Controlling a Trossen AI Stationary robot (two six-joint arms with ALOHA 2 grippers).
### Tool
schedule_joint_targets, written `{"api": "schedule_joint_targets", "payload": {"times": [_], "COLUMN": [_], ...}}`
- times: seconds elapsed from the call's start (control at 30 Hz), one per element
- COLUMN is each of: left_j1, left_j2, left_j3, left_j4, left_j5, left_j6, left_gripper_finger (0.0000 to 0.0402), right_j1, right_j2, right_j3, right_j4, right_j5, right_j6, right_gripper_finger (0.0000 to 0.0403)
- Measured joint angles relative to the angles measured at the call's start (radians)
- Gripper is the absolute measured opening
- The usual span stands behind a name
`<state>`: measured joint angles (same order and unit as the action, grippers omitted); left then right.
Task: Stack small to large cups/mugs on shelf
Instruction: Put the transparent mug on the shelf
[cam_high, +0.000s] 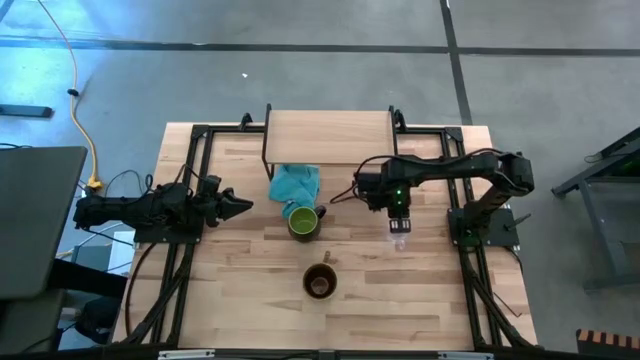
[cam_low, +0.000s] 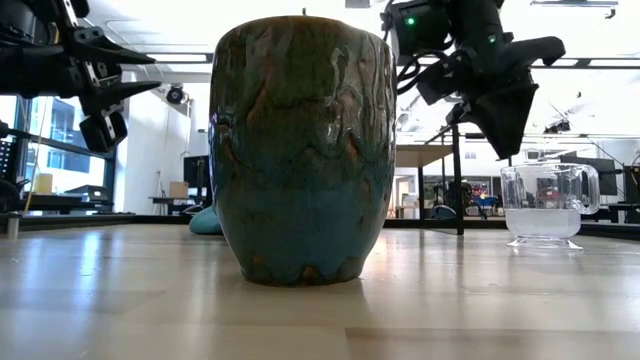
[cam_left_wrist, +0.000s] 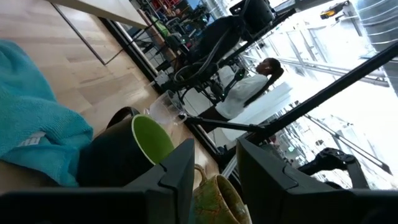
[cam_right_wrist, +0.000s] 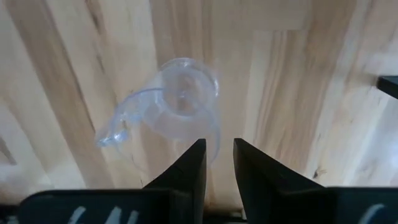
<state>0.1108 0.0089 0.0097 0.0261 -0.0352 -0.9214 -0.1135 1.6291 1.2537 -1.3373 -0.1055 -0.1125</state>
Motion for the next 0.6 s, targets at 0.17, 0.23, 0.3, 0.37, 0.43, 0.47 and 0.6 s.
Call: {"api": "schedule_joint_targets", "payload": {"times": [0.17,0.23,0.3,0.37,0.43,0.47,0.6], "left_j1": [0.0,0.0,0.0,0.0,0.0,0.0,0.0], "left_j2": [0.0,0.0,0.0,0.0,0.0,0.0,0.0], "left_j3": [0.0,0.0,0.0,0.0,0.0,0.0,0.0], "left_j4": [-0.001,-0.002,-0.002,-0.002,-0.002,-0.002,-0.002], "left_j5": [0.001,0.001,0.001,0.001,0.001,0.001,0.0], "left_j6": [0.014,0.016,0.016,0.016,0.017,0.016,0.01], "left_gripper_finger": [0.0106,0.0106,0.0106,0.0106,0.0106,0.0106,0.0106], "right_j1": [-0.005,-0.005,-0.005,-0.005,-0.003,-0.001,0.0], "right_j2": [0.0,0.0,0.0,-0.003,-0.011,-0.017,-0.069], "right_j3": [0.0,0.0,-0.016,-0.052,-0.092,-0.109,-0.132], "right_j4": [-0.019,-0.017,-0.006,-0.002,0.009,0.015,0.077], "right_j5": [-0.008,-0.009,-0.011,-0.021,-0.029,-0.028,-0.025], "right_j6": [-0.016,-0.009,0.002,0.014,0.029,0.043,0.093], "right_gripper_finger": [0.0072,0.0072,0.0072,0.0072,0.0072,0.0072,0.0072]}}
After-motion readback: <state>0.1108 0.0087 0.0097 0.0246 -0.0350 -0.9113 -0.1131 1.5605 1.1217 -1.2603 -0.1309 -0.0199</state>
